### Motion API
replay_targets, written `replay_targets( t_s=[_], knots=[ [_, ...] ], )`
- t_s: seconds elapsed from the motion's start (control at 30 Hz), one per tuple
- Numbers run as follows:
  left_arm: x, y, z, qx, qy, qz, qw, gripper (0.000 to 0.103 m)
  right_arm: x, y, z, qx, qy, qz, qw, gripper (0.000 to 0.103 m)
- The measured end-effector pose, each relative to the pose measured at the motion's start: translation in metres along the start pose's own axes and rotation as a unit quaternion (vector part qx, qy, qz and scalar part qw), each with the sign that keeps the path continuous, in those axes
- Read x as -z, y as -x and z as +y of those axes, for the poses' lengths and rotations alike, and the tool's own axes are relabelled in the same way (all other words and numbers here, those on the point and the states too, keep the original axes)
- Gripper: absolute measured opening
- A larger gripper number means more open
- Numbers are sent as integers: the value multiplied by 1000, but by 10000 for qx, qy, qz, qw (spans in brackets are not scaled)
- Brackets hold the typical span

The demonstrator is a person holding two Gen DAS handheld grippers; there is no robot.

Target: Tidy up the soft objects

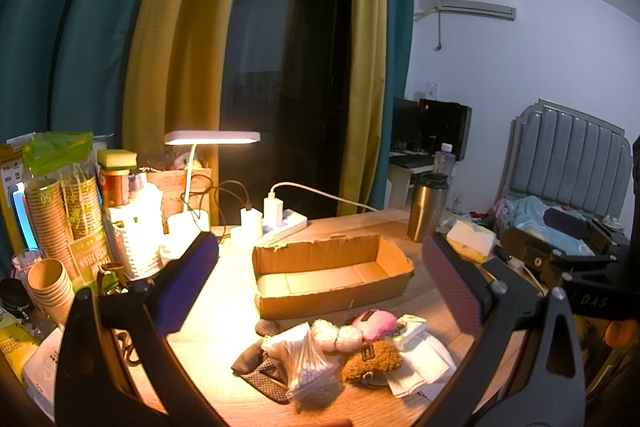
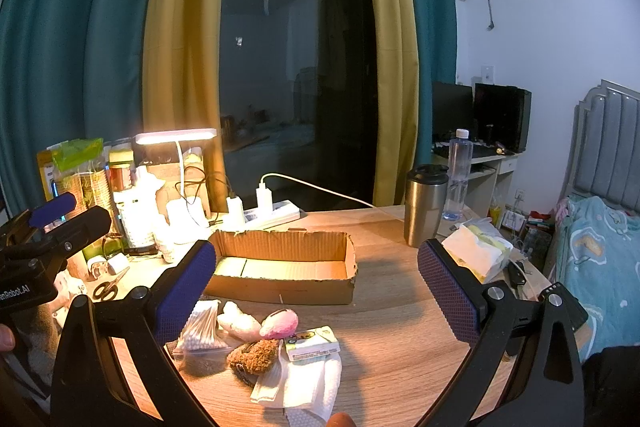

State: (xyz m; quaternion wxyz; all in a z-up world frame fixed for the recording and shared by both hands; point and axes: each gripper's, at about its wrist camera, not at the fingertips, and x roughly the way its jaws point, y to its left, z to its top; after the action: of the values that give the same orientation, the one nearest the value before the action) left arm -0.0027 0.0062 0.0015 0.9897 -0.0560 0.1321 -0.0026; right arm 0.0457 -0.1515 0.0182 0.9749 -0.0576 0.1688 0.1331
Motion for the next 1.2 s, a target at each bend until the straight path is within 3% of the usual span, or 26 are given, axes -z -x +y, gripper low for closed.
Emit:
replay_targets(
  t_s=[0.53,0.93,1.2],
  knots=[
    [15,-17,8,-16,50,322,9995,102,20,-17,-4,-115,42,340,9993,102],
    [71,-65,26,-211,-17,1185,9927,102,69,-64,-6,-224,67,1211,9924,102],
    [100,-94,29,-263,-40,1673,9856,102,89,-90,-15,-304,-48,1549,9875,102]
  ],
)
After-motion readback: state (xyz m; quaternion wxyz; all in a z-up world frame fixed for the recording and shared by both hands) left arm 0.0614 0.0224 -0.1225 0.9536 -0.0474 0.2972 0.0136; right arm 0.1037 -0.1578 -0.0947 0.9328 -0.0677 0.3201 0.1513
